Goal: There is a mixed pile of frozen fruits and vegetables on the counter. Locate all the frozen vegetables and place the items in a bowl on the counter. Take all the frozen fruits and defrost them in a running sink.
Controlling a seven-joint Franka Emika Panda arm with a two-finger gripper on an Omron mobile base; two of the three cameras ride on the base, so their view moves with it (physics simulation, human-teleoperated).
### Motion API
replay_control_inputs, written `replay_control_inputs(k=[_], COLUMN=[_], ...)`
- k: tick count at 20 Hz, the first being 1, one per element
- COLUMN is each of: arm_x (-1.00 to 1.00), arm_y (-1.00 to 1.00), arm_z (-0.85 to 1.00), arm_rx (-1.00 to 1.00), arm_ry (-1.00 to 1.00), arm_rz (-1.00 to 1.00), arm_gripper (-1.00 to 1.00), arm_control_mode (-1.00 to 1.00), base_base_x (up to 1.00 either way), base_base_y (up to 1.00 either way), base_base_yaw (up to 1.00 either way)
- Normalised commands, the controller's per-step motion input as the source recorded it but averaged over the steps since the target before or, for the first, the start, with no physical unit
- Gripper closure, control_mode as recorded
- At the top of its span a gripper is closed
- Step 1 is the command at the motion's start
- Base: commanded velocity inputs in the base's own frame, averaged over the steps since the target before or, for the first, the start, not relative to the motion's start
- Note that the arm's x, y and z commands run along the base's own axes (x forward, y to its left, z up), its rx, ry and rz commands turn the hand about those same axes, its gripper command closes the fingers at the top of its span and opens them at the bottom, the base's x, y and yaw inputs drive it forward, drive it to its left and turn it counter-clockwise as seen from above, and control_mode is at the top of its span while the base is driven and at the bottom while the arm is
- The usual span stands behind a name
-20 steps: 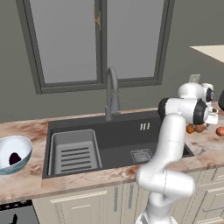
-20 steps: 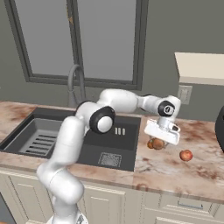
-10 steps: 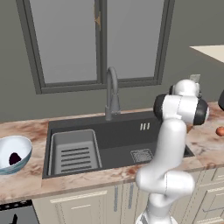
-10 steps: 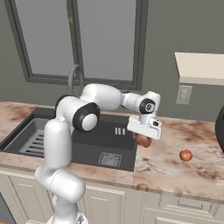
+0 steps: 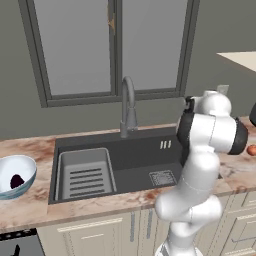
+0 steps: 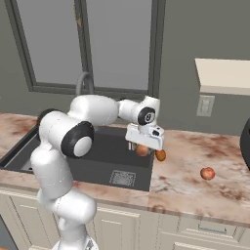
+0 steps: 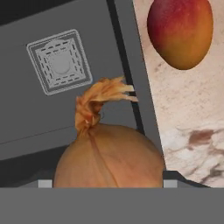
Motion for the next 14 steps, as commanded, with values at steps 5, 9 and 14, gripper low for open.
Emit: replay_control_inputs(k=[5, 9, 14], arm_x=[-0.17, -0.25, -0.31], arm_y=[0.60, 0.71, 0.77], arm_z=[0.45, 0.35, 0.26], arm_rx=[-0.03, -0.06, -0.08], arm_ry=[-0.15, -0.19, -0.24], arm_rz=[0.00, 0.01, 0.04], arm_gripper=[1.00, 1.00, 1.00], arm_control_mode=[-1.00, -1.00, -1.00], base_base_x=[0.00, 0.00, 0.00], base_base_y=[0.00, 0.00, 0.00], base_base_yaw=[0.00, 0.00, 0.00])
